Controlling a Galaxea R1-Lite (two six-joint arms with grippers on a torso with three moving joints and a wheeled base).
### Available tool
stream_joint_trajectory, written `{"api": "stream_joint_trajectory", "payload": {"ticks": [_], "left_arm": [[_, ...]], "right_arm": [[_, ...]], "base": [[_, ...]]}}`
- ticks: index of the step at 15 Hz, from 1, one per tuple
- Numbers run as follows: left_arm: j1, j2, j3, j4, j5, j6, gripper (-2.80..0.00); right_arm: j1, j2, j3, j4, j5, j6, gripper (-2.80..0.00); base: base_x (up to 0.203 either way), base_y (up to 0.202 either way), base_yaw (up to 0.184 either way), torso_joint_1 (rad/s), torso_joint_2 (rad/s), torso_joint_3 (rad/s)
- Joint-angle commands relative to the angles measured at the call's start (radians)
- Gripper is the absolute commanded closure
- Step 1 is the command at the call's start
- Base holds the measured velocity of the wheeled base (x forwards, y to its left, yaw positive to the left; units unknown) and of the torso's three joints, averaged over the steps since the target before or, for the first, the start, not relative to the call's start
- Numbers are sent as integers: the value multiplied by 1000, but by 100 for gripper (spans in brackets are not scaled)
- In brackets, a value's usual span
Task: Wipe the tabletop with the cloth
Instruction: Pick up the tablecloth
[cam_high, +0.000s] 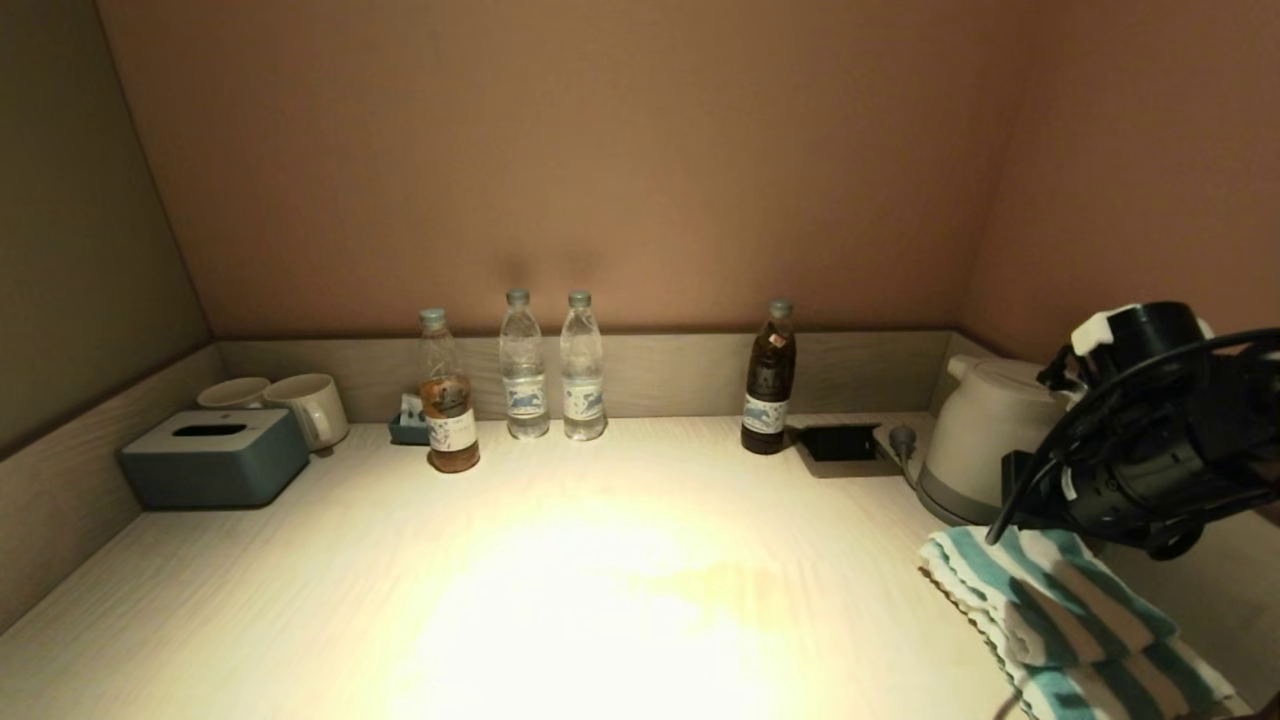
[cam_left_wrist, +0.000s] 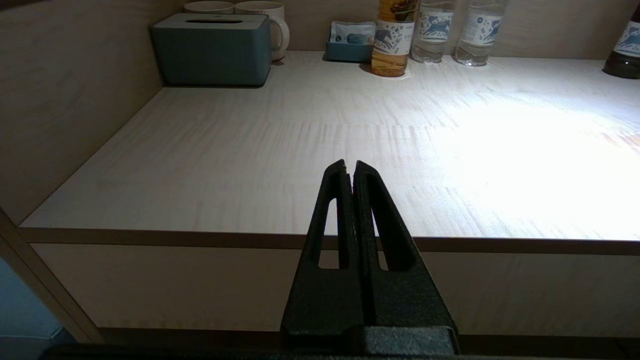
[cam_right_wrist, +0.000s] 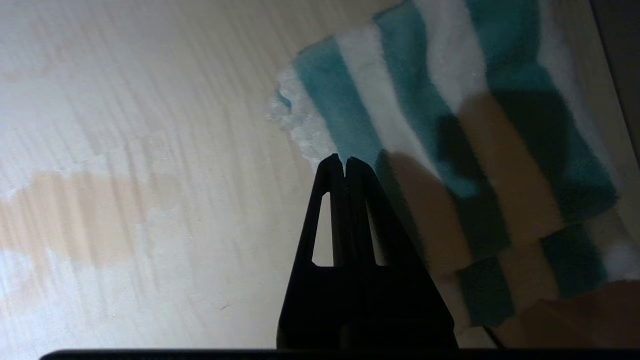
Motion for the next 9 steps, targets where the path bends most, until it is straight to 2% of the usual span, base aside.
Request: {"api": "stream_joint_trajectory", "payload": {"ticks": [1,8,9], "left_arm": [[0,2,0,0,1,-1,0],[0,2,0,0,1,-1,0],[0,2,0,0,1,-1,0]], "right_arm": [[-36,87,-20,59,1,7,0],[-55,75,-7,88,2,36,0],[-55,75,-4,88,4,37,-280]], "base": [[0,0,0,0,0,0],[0,0,0,0,0,0],[0,0,0,0,0,0]]}}
